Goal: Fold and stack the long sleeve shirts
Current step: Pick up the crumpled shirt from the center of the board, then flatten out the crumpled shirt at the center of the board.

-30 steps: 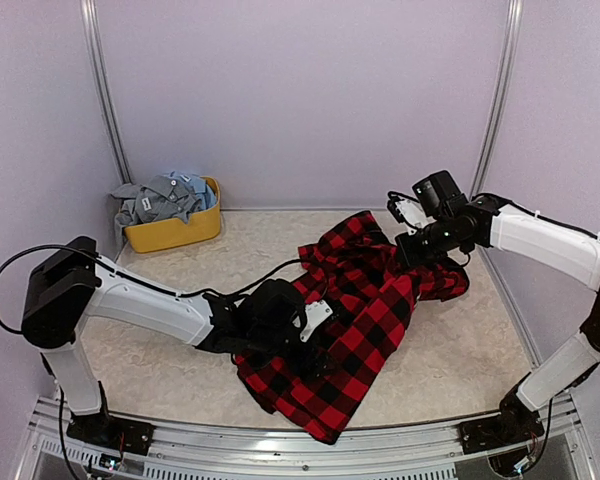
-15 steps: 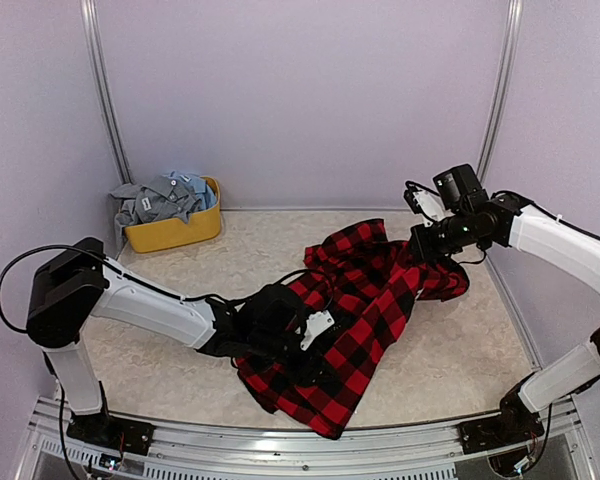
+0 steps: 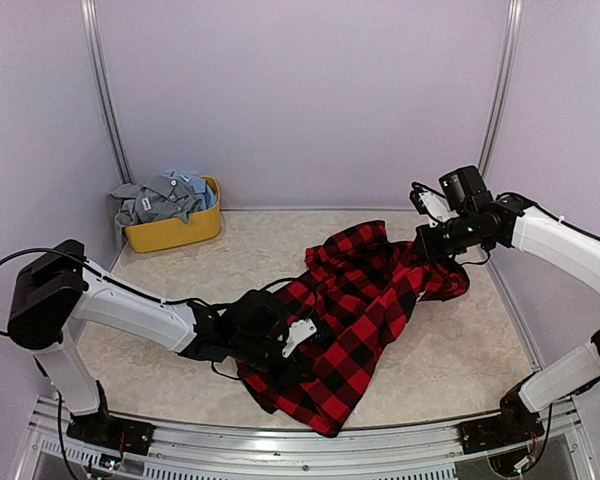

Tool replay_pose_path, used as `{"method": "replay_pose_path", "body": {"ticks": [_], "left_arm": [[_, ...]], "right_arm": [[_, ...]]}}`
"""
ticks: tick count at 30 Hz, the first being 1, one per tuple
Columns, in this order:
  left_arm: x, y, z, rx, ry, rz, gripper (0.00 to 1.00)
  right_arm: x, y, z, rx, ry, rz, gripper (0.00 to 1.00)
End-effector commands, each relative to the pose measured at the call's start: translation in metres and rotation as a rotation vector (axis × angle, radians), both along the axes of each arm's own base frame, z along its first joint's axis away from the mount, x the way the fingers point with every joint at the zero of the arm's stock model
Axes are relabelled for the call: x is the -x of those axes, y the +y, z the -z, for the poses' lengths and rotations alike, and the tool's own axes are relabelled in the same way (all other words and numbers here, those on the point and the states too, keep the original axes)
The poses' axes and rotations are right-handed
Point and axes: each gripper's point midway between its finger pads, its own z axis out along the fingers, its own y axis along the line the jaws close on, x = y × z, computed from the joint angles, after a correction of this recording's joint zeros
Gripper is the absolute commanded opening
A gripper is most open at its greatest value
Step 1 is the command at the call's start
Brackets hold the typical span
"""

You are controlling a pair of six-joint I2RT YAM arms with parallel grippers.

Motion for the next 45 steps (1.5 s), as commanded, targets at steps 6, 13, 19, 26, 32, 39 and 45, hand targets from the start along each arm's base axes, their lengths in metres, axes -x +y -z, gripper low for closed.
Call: {"method": "replay_pose_path", "body": {"ticks": [6, 13, 19, 26, 32, 39, 45], "left_arm": [[-0.059, 0.045, -0.085, -0.032, -0.178, -0.203, 0.0], [-0.11, 0.122, -0.192, -0.048, -0.424, -0.479, 0.0], [-0.149, 0.179, -0.325, 0.123, -0.615, -0.765, 0.0], [-0.18, 0.195, -0.475, 0.294, -0.776, -0.927, 0.0], [-0.145, 0.174, -0.502, 0.278, -0.857, -0.871, 0.0], [-0.072, 0.199, -0.51, 0.427, -0.777, -0.845, 0.0], [-0.047, 0.208, -0.506, 0.457, -0.746, -0.844, 0.0]], "right_arm": [[-0.006, 0.01, -0.03, -0.062, -0.077, -0.037, 0.0], [-0.001, 0.031, -0.042, -0.136, -0.128, -0.055, 0.0], [-0.021, 0.039, -0.14, -0.238, -0.358, -0.041, 0.0], [-0.027, 0.048, -0.292, -0.339, -0.635, -0.09, 0.0], [0.018, 0.046, -0.339, -0.342, -0.673, -0.139, 0.0], [0.084, 0.035, -0.342, -0.355, -0.62, -0.216, 0.0], [0.118, 0.014, -0.355, -0.394, -0.631, -0.215, 0.0]]}}
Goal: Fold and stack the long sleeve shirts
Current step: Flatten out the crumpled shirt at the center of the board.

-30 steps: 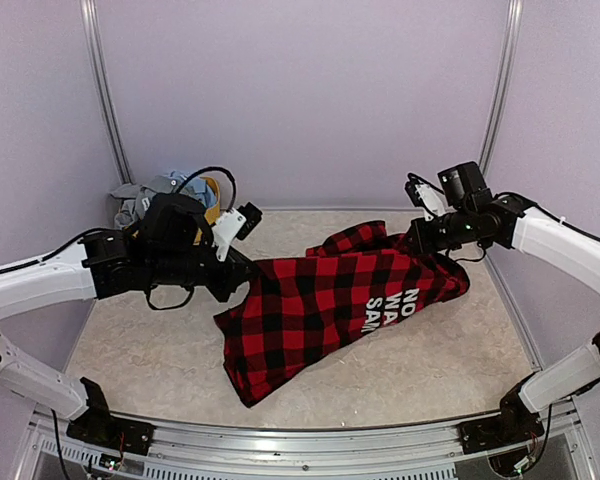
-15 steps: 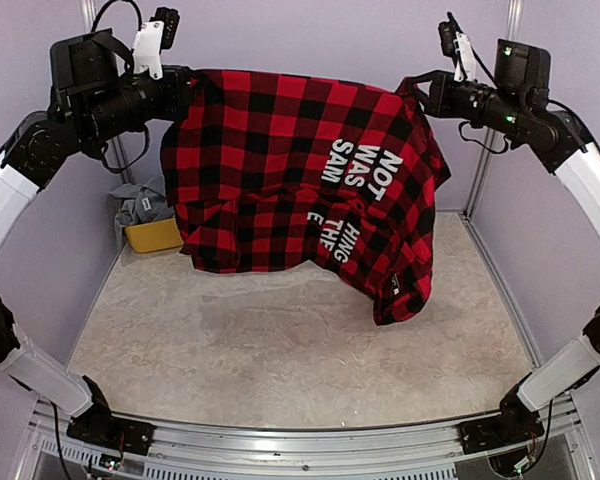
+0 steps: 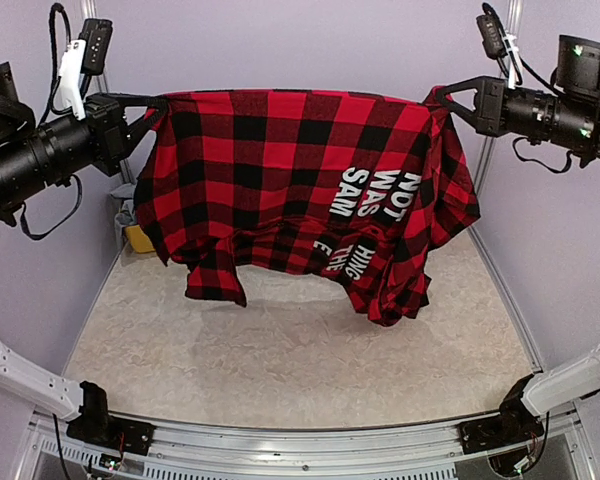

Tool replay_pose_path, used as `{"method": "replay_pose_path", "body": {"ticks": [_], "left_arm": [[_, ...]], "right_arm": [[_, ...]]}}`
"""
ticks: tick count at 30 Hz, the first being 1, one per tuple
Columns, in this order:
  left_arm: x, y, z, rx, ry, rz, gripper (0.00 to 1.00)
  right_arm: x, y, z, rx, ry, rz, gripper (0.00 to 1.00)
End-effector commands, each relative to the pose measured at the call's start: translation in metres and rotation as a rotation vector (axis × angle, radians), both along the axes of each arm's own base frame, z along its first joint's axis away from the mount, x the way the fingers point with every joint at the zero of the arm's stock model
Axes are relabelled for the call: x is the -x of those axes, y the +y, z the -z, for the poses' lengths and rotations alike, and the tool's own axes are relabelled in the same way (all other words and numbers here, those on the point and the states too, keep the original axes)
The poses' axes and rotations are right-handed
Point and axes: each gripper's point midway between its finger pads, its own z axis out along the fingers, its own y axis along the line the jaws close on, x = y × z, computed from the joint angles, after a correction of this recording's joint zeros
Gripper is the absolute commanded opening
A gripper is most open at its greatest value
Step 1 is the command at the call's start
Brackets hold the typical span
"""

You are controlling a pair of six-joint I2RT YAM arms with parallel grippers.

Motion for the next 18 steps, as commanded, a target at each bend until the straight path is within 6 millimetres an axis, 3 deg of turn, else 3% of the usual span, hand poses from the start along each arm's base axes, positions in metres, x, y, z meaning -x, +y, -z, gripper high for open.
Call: {"method": "replay_pose_path", "body": {"ticks": [1, 4, 6, 9, 13, 16, 18], "left_arm": [[-0.007, 0.028, -0.003, 0.042, 0.017, -0.134, 0.0], [-0.017, 0.019, -0.001, 0.014, 0.012, -0.176, 0.0], [-0.034, 0.021, -0.001, 0.004, 0.014, -0.221, 0.0], [-0.081, 0.028, 0.008, 0.011, 0.049, -0.255, 0.0], [-0.15, 0.039, 0.019, 0.024, 0.078, -0.305, 0.0], [-0.203, 0.038, 0.006, 0.051, 0.073, -0.307, 0.0], [-0.224, 0.044, -0.028, 0.103, 0.027, -0.306, 0.0]], "right_arm": [[0.019, -0.034, -0.011, -0.01, -0.01, 0.085, 0.0], [-0.003, -0.045, 0.004, 0.049, 0.008, 0.212, 0.0], [-0.025, -0.058, 0.013, 0.111, 0.003, 0.345, 0.0], [-0.063, -0.073, 0.025, 0.203, -0.013, 0.522, 0.0], [-0.123, -0.075, 0.027, 0.233, -0.055, 0.579, 0.0], [-0.172, -0.082, 0.005, 0.233, -0.128, 0.608, 0.0], [-0.202, -0.088, -0.015, 0.233, -0.18, 0.64, 0.0]]}}
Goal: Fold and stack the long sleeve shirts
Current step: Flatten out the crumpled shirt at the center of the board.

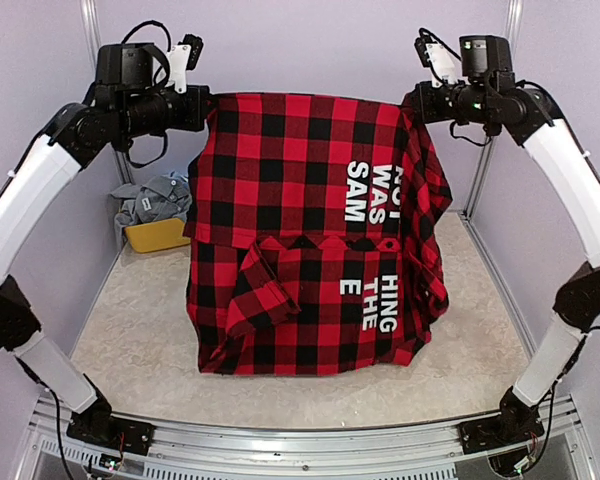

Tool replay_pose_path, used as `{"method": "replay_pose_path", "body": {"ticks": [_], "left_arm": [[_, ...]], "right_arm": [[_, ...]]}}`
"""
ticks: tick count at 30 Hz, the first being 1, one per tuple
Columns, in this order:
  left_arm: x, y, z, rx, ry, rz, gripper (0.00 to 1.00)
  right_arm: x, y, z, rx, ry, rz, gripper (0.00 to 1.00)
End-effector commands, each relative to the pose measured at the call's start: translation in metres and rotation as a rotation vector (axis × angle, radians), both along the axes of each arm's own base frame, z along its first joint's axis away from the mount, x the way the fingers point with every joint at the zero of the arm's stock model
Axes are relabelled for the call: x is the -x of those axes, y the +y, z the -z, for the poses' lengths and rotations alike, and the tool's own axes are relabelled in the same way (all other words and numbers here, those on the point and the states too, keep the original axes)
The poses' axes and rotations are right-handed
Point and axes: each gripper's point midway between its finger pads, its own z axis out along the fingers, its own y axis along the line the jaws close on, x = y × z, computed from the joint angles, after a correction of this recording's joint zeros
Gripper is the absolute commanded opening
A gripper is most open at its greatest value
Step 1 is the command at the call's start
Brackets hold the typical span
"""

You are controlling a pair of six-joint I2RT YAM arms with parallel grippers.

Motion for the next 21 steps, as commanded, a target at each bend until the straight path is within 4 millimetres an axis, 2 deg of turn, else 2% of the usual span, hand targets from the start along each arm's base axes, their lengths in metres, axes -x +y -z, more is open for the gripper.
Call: {"method": "replay_pose_path", "body": {"ticks": [1, 2, 3, 4, 5, 6, 8, 9, 10, 11, 12, 13, 15, 17, 19, 20, 21], "left_arm": [[-0.034, 0.049, -0.108, 0.183, -0.201, -0.091, 0.0], [-0.052, 0.046, -0.11, 0.193, -0.213, -0.09, 0.0], [-0.06, 0.044, -0.116, 0.21, -0.236, -0.08, 0.0], [-0.066, 0.042, -0.119, 0.227, -0.256, -0.066, 0.0], [-0.067, 0.04, -0.121, 0.24, -0.271, -0.049, 0.0], [-0.068, 0.036, -0.121, 0.248, -0.288, -0.028, 0.0], [-0.05, 0.039, -0.133, 0.283, -0.336, 0.008, 0.0], [-0.024, 0.047, -0.153, 0.313, -0.384, 0.034, 0.0], [-0.008, 0.053, -0.164, 0.333, -0.411, 0.043, 0.0], [0.002, 0.057, -0.171, 0.341, -0.43, 0.043, 0.0], [0.02, 0.067, -0.184, 0.355, -0.465, 0.04, 0.0], [0.027, 0.07, -0.185, 0.358, -0.477, 0.038, 0.0], [0.035, 0.071, -0.173, 0.336, -0.473, 0.051, 0.0], [0.047, 0.071, -0.153, 0.307, -0.456, 0.073, 0.0], [0.043, 0.061, -0.105, 0.255, -0.379, 0.099, 0.0], [0.037, 0.054, -0.074, 0.224, -0.324, 0.107, 0.0], [0.035, 0.049, -0.04, 0.191, -0.263, 0.113, 0.0]], "right_arm": [[-0.048, -0.072, -0.079, 0.03, -0.249, 0.237, 0.0], [-0.053, -0.076, -0.088, 0.015, -0.285, 0.242, 0.0], [-0.054, -0.078, -0.098, 0.002, -0.324, 0.246, 0.0], [-0.048, -0.082, -0.11, -0.012, -0.37, 0.253, 0.0], [-0.031, -0.087, -0.132, -0.041, -0.434, 0.253, 0.0], [-0.021, -0.088, -0.144, -0.062, -0.475, 0.243, 0.0], [0.006, -0.093, -0.174, -0.108, -0.56, 0.222, 0.0], [0.018, -0.094, -0.185, -0.13, -0.586, 0.202, 0.0], [0.03, -0.094, -0.194, -0.152, -0.608, 0.182, 0.0], [0.039, -0.094, -0.2, -0.168, -0.618, 0.163, 0.0], [0.048, -0.094, -0.203, -0.182, -0.623, 0.146, 0.0], [0.054, -0.094, -0.204, -0.189, -0.618, 0.132, 0.0], [0.056, -0.091, -0.187, -0.185, -0.566, 0.111, 0.0], [0.051, -0.087, -0.152, -0.165, -0.479, 0.098, 0.0], [0.048, -0.086, -0.099, -0.179, -0.367, 0.097, 0.0], [0.051, -0.087, -0.073, -0.18, -0.325, 0.1, 0.0], [0.05, -0.088, -0.038, -0.174, -0.263, 0.111, 0.0]]}}
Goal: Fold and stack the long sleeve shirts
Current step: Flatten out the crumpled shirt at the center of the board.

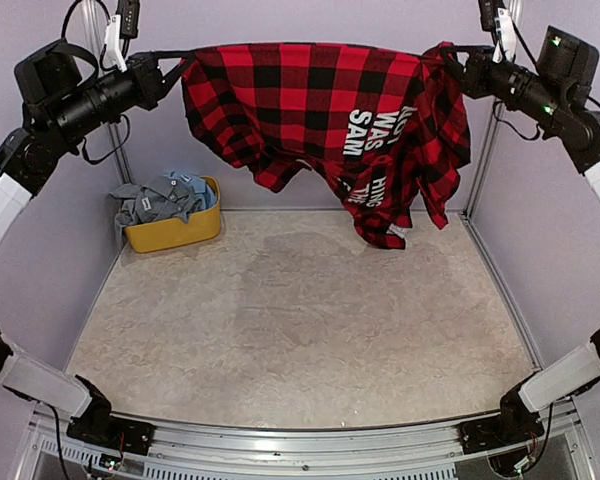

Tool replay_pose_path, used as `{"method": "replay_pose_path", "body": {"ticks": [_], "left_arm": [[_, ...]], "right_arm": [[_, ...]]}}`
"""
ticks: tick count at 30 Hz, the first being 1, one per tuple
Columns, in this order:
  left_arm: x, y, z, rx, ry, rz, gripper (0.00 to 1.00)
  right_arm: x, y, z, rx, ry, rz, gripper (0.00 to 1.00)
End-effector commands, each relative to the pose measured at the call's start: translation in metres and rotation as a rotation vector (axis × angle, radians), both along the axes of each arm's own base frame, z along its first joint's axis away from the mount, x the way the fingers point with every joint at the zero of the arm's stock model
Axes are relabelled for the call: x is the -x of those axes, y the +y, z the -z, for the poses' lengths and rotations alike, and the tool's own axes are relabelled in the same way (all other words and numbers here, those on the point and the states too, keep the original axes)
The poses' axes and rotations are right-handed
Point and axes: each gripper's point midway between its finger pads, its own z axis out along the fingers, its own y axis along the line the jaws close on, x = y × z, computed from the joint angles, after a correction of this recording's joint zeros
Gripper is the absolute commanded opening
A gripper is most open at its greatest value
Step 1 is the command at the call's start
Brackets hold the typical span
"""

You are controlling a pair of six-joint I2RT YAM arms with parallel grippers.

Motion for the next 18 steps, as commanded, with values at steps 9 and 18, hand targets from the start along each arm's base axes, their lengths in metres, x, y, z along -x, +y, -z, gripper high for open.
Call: {"method": "replay_pose_path", "body": {"ticks": [9, 18], "left_arm": [[0.035, -0.018, 0.291, -0.33, 0.433, -0.075, 0.0], [0.084, -0.024, 0.379, -0.599, 0.603, -0.013, 0.0]], "right_arm": [[0.036, -0.054, 0.286, -0.009, 0.604, 0.185, 0.0], [0.074, -0.026, 0.365, 0.042, 0.865, 0.088, 0.0]]}}
